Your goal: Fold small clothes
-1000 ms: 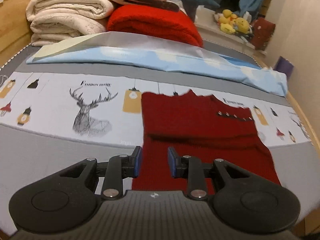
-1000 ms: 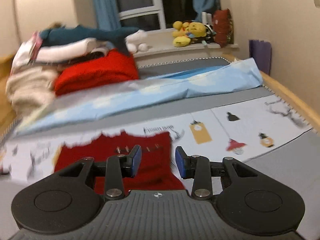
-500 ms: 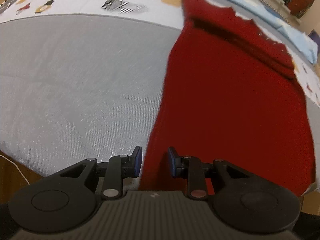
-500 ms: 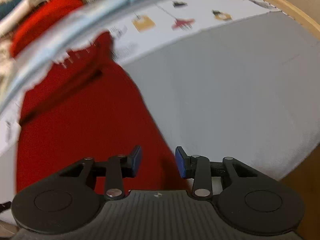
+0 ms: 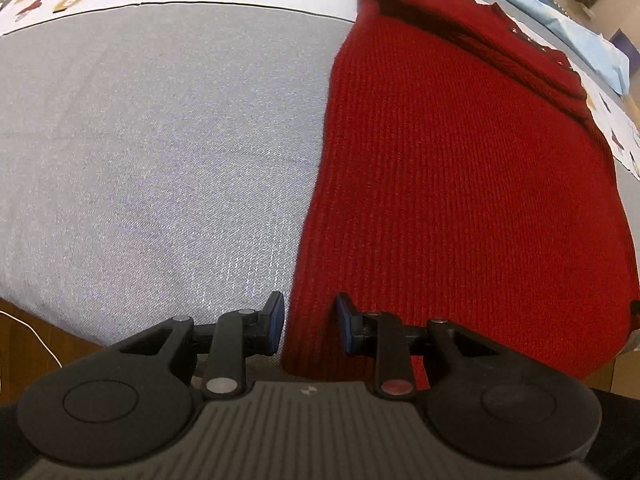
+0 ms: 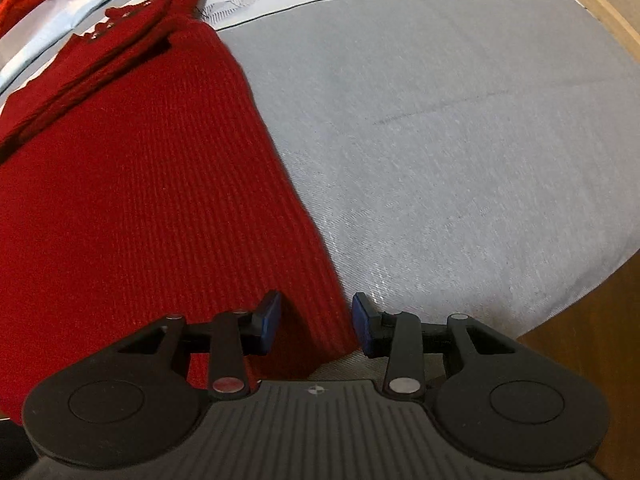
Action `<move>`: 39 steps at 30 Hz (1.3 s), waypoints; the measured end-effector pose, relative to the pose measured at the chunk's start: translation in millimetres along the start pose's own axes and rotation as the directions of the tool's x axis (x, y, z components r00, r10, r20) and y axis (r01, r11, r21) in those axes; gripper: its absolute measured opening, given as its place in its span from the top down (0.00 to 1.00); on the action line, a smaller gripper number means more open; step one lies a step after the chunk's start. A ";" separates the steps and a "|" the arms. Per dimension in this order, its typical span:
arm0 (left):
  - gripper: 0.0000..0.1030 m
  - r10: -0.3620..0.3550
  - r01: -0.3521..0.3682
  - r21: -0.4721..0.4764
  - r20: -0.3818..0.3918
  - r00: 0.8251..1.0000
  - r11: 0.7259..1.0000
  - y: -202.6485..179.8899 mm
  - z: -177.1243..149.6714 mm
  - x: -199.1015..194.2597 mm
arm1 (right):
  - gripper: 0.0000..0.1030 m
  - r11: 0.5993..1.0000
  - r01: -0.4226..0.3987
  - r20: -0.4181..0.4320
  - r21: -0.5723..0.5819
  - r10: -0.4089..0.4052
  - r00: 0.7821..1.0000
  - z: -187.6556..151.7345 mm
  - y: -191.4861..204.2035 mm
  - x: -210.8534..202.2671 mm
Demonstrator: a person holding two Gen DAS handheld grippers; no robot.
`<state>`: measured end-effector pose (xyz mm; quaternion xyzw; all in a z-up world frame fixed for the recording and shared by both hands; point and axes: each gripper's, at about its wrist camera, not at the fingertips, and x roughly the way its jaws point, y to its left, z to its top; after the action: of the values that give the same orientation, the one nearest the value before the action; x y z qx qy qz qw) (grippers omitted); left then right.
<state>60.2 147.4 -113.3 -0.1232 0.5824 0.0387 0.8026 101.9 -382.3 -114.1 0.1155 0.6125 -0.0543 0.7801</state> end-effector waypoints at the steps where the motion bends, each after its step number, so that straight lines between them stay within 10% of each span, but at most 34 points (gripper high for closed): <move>1: 0.70 -0.001 0.001 0.001 0.001 1.000 1.000 0.4 -0.3 -0.1 | 0.57 1.000 0.003 0.001 0.001 -0.003 1.000 0.4 0.3 0.9; 25: 0.71 -0.005 0.003 0.060 0.019 1.000 0.998 -9.2 -3.7 3.5 | 0.71 0.998 -0.027 0.017 -0.054 0.028 0.999 -7.1 -1.0 -4.0; 39: 0.91 -0.102 0.082 0.162 0.113 0.988 0.983 -22.2 9.8 -48.6 | 0.93 0.987 -0.146 0.110 -0.060 0.152 0.982 -0.7 1.2 -34.2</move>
<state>58.3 132.3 -61.2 -0.0837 0.5279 -0.0373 0.8444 93.1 -382.9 -81.0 0.1375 0.5576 0.0136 0.8185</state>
